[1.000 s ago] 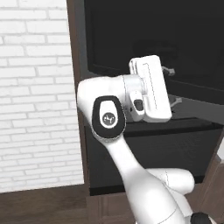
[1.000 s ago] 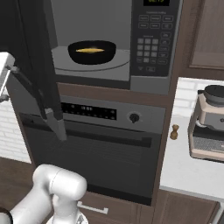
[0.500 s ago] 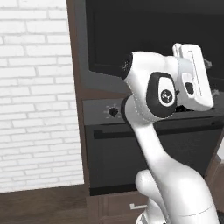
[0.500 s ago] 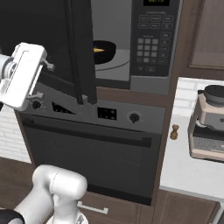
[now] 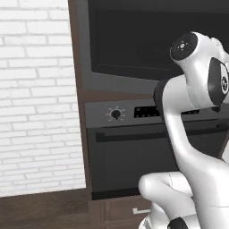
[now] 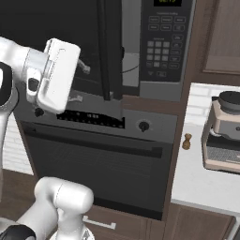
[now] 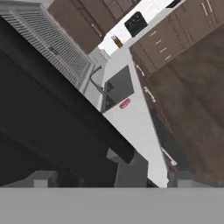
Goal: Pick the cucumber from the sink and place it in the bowl. Then pick the bowl and place it in the microwave. Then close the microwave door and press the start button.
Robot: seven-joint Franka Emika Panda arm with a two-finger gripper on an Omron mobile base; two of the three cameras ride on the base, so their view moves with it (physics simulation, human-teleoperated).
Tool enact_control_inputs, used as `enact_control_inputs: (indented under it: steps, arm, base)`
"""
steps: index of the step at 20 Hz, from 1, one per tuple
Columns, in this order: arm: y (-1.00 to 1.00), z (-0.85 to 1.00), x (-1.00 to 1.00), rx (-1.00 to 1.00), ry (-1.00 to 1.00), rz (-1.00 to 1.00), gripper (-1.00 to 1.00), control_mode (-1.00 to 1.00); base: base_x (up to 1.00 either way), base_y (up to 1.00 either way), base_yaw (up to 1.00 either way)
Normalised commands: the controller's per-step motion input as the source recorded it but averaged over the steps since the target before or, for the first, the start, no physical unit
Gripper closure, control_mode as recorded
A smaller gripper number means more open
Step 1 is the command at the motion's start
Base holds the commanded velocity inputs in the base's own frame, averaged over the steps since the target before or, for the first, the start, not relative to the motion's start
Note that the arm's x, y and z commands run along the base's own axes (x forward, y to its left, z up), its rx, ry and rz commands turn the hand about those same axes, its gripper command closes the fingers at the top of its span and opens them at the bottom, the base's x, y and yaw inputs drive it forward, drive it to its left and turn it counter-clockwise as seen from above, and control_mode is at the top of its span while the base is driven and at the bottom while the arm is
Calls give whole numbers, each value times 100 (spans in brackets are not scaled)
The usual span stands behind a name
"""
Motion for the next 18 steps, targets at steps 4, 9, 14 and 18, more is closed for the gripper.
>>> enact_control_inputs:
  steps: [4,9,14,18]
  arm:
    - [0,0,73,23,-1,32,-100,-100]
    - [0,0,71,20,0,30,-100,-100]
    - [0,0,67,20,-2,28,-100,-100]
    - [0,0,57,19,-6,25,-100,-100]
  base:
    - [0,0,0]
    - [0,0,0]
    - [0,0,0]
    - [0,0,0]
